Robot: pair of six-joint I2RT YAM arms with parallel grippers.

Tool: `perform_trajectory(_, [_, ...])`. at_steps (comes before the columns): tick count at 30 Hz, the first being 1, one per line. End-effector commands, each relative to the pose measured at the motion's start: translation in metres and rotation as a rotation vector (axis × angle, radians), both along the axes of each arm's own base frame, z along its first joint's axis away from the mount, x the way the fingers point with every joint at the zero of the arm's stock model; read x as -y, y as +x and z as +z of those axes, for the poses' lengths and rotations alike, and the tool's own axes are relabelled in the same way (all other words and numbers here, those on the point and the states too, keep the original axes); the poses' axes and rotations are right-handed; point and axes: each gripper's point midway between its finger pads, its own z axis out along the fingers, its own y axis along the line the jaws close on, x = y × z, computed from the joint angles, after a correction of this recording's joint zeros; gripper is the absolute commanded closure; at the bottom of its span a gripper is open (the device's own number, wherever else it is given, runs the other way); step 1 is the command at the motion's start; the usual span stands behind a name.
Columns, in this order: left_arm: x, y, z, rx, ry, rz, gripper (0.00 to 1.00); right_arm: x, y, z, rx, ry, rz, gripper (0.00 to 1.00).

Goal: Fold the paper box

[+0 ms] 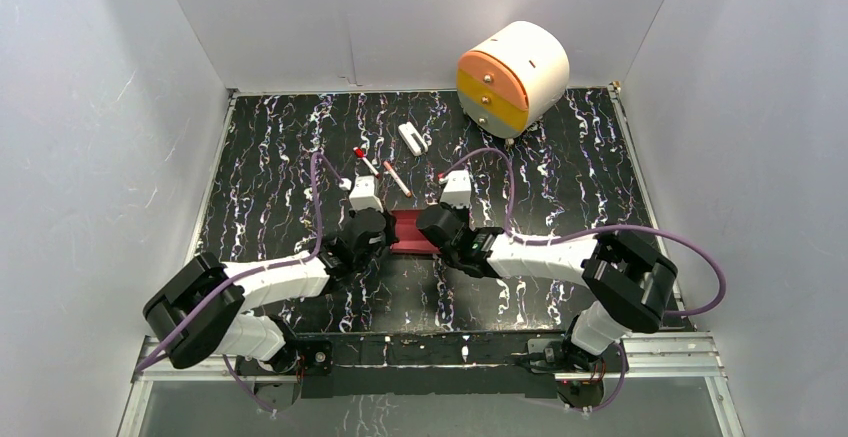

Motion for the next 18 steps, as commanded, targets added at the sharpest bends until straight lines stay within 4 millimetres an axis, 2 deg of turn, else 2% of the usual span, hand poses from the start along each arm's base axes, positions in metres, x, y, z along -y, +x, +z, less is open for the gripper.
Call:
perform_trajectory(1, [0.009, -0.012, 0.003, -0.005, -0.076, -0.026, 1.00, -0.009, -0.007, 0.002, 0.017, 0.106, -0.048, 1.00])
perform_trajectory(18, [-0.008, -0.034, -0.019, -0.021, -0.033, -0.058, 1.00, -0.009, -0.035, -0.026, -0.017, 0.111, -0.079, 1.00])
